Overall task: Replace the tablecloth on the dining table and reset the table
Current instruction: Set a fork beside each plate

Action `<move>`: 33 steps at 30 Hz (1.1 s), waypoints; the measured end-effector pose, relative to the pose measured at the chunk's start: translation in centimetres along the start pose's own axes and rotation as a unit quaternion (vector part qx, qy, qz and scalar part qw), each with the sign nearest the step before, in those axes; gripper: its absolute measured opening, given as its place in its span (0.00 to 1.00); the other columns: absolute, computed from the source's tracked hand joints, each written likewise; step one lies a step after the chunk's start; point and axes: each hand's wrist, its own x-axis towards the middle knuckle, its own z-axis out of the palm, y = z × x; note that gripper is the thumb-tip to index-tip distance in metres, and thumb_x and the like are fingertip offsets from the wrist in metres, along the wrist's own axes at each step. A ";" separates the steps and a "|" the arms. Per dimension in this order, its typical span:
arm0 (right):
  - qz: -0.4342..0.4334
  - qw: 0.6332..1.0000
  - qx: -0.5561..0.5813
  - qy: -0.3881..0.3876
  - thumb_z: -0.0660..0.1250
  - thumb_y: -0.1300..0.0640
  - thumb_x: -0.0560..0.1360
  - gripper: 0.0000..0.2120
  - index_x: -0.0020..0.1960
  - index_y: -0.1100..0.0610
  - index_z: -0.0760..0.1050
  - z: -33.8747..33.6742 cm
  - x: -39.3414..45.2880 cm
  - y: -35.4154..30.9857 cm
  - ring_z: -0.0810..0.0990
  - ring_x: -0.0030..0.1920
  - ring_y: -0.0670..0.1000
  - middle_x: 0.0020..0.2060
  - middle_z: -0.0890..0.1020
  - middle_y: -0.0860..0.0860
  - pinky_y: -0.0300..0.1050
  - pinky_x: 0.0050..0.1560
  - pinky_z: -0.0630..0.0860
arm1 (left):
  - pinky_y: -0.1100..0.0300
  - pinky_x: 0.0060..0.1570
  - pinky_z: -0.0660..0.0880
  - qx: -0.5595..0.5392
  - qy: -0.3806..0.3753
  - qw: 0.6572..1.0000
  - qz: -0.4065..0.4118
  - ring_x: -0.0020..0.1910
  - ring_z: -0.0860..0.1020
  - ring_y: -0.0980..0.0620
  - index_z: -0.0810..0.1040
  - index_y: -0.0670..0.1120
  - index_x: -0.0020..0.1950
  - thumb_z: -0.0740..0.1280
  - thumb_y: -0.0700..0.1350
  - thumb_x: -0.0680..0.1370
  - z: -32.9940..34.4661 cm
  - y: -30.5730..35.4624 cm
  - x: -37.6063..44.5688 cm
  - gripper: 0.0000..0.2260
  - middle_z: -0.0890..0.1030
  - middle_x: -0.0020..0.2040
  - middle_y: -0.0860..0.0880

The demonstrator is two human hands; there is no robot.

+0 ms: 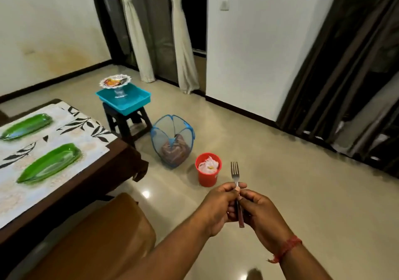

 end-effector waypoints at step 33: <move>0.111 0.799 -0.247 -0.537 0.63 0.65 0.81 0.05 0.51 0.65 0.77 63.2 48.4 -5.1 0.80 0.36 0.55 0.38 0.81 0.60 0.51 0.44 0.81 | 0.54 0.44 0.79 -0.518 0.582 0.578 0.244 0.45 0.82 0.50 0.82 0.42 0.53 0.66 0.40 0.81 -58.1 21.9 9.3 0.06 0.85 0.42 0.47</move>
